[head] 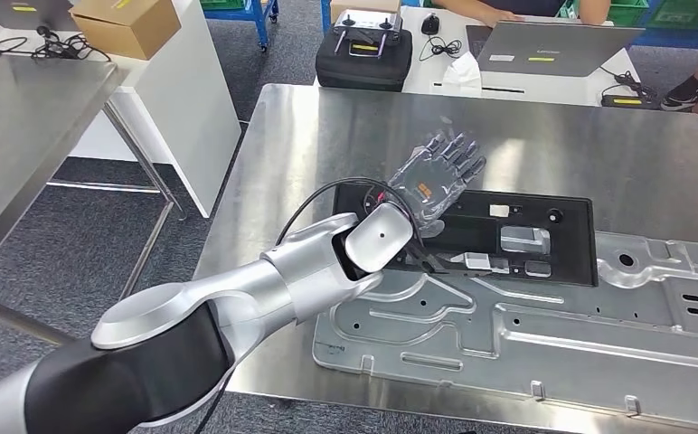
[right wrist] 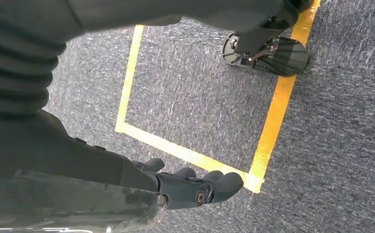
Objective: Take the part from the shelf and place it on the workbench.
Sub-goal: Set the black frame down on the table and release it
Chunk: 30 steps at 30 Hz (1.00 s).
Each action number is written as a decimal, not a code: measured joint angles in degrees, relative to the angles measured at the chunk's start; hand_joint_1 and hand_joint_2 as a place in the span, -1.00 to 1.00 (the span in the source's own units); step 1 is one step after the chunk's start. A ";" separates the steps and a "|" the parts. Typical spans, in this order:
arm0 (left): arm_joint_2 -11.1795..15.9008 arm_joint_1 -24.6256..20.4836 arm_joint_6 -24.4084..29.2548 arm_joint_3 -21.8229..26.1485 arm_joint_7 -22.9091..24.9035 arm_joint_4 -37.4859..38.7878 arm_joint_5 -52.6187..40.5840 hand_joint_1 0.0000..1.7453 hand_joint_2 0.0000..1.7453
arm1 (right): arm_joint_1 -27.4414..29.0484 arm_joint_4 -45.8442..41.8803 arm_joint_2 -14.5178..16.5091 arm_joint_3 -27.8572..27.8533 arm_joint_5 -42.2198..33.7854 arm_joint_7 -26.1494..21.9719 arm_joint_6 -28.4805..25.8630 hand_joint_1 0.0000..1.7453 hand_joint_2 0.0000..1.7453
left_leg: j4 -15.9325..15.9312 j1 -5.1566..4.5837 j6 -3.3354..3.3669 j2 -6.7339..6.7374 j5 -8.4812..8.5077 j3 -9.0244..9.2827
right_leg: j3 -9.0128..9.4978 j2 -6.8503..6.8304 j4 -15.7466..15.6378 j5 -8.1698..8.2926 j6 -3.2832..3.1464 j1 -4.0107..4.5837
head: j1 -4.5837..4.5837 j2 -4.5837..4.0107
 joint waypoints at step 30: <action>0.90 -0.86 0.13 0.01 0.44 -0.07 1.07 -1.00 -1.00 | -1.06 0.02 0.21 0.01 1.25 0.25 0.59 -1.00 -1.00 | 0.36 1.02 -1.39 -0.28 -2.73 3.44 | -2.77 -0.29 -0.53 4.15 0.43 -0.82 | -2.37 0.00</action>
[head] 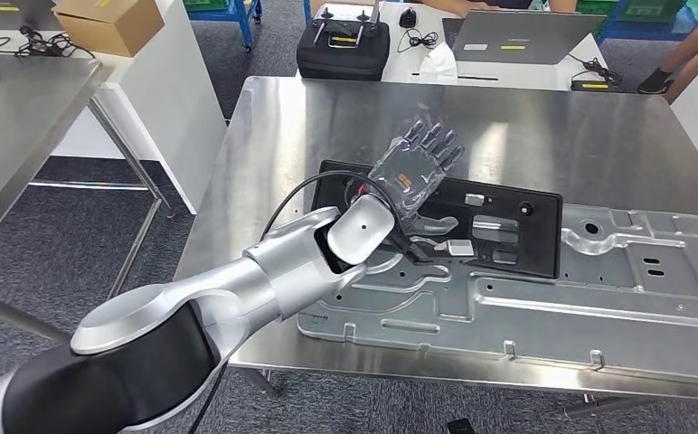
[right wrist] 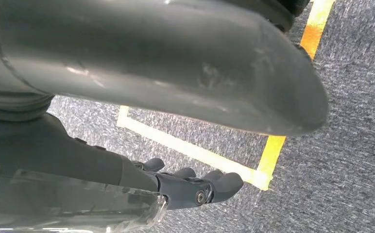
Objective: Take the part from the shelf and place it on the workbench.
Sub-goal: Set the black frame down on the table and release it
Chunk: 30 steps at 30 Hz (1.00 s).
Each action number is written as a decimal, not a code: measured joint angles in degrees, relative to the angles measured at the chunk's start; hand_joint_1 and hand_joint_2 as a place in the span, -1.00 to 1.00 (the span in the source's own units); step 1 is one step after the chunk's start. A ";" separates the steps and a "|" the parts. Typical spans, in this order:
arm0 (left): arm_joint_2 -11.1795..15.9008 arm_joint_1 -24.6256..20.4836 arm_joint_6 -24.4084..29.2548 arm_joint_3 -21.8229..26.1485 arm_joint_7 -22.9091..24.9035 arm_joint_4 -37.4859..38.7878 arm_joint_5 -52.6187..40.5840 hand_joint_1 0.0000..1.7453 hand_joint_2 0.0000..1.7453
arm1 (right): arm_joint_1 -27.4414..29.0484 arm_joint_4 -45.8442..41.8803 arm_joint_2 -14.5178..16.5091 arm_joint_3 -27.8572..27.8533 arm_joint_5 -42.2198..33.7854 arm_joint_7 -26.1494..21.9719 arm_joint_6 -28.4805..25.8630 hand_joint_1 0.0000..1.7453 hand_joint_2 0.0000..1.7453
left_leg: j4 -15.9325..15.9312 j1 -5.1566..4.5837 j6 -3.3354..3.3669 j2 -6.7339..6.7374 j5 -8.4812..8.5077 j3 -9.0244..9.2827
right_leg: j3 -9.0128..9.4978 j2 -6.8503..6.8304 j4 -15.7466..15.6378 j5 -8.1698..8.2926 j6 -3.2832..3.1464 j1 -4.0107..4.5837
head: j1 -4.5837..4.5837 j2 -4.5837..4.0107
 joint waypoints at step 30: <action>0.17 -0.37 -0.84 -0.01 -0.02 -0.03 0.05 -1.00 -1.00 | -0.94 0.00 0.21 0.04 0.55 0.43 0.05 -1.00 -1.00 | 3.79 0.94 -2.29 0.14 2.15 -2.77 | 1.06 -0.87 0.22 -1.49 -0.06 -0.38 | -0.61 0.00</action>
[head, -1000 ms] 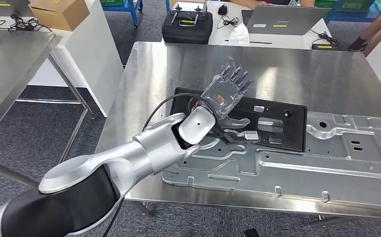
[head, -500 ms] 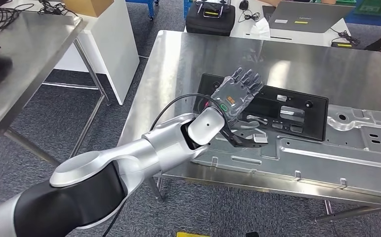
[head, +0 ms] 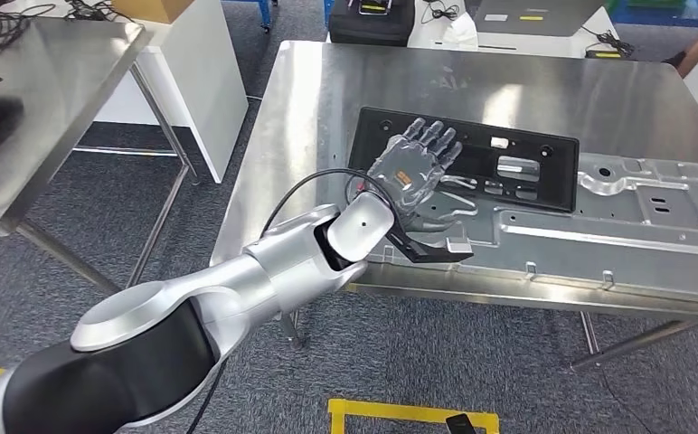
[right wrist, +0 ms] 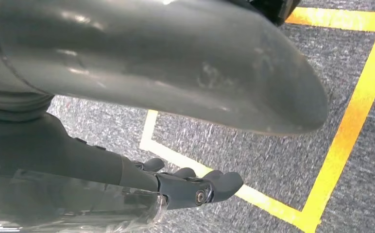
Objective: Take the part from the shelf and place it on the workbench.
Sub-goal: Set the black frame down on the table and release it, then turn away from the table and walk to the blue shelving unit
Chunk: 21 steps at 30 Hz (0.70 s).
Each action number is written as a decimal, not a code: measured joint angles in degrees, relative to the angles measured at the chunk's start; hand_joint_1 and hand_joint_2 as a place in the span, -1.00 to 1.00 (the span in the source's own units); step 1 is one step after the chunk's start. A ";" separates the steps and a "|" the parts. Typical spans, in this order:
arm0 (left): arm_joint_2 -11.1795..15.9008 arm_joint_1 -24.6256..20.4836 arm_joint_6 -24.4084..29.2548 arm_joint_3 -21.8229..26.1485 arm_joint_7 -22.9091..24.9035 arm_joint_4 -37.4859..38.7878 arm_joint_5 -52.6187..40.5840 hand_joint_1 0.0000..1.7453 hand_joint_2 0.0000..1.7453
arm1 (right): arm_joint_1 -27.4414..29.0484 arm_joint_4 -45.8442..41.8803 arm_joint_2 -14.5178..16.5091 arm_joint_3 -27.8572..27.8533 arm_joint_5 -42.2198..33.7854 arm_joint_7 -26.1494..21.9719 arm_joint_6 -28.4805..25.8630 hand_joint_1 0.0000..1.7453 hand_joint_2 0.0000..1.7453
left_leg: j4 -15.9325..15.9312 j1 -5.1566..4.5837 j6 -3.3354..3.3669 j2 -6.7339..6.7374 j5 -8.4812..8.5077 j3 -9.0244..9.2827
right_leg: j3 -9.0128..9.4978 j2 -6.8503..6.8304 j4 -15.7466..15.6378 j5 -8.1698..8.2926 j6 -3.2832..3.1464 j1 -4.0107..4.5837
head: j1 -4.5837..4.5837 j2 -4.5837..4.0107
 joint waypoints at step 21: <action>-1.14 -0.89 -1.58 -0.02 -0.84 -1.35 1.22 -1.00 -1.00 | -0.36 0.01 -0.08 -0.01 -0.27 0.34 0.03 -1.00 -1.00 | -1.18 -1.71 1.82 0.15 4.15 -8.17 | 6.89 0.90 -1.59 -4.72 -2.04 1.22 | -1.06 0.01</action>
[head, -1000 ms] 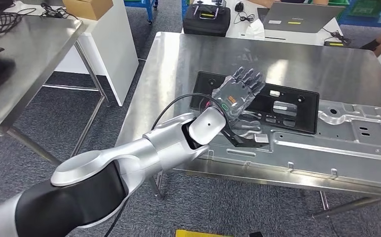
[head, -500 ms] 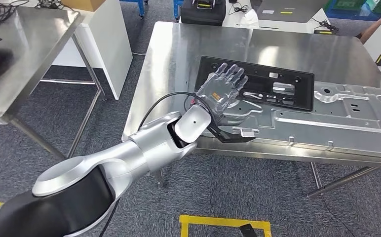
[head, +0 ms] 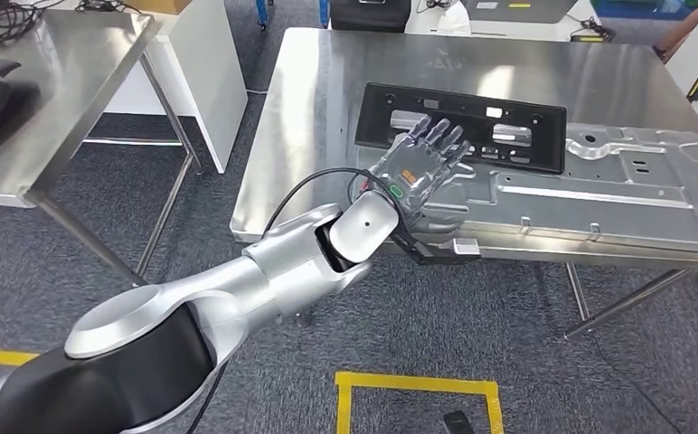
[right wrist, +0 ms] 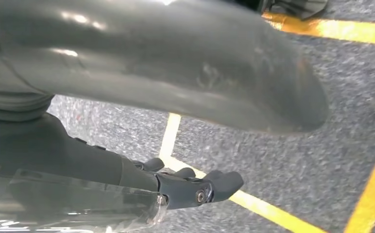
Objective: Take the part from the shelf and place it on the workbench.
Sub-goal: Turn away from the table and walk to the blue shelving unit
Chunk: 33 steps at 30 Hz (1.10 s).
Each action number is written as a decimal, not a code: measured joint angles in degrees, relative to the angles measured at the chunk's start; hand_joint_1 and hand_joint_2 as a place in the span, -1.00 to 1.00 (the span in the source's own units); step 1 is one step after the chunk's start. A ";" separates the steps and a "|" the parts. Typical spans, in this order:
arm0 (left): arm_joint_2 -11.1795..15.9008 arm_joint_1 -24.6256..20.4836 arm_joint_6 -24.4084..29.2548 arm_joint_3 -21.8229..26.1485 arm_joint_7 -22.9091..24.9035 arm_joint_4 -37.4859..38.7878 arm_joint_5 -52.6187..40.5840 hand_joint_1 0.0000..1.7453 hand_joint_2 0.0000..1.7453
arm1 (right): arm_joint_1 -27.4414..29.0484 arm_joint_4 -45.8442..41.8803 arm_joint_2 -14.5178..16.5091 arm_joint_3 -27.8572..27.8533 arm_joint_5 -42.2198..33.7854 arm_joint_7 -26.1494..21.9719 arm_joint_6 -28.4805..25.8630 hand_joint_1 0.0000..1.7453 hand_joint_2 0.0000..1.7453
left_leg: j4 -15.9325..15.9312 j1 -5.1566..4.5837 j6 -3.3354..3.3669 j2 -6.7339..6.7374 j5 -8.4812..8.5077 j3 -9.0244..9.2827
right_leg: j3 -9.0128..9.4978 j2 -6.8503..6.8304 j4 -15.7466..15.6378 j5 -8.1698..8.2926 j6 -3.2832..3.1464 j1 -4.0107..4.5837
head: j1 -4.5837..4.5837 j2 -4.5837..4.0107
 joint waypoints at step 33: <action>2.05 -1.47 -2.49 -0.17 0.81 -2.60 0.94 -1.00 -1.00 | -0.92 -0.02 0.20 0.01 0.48 0.45 0.22 -1.00 -1.00 | 8.42 0.78 -1.03 -0.15 -5.81 -3.86 | -1.69 -0.14 0.34 0.94 0.03 -0.46 | 0.46 -0.01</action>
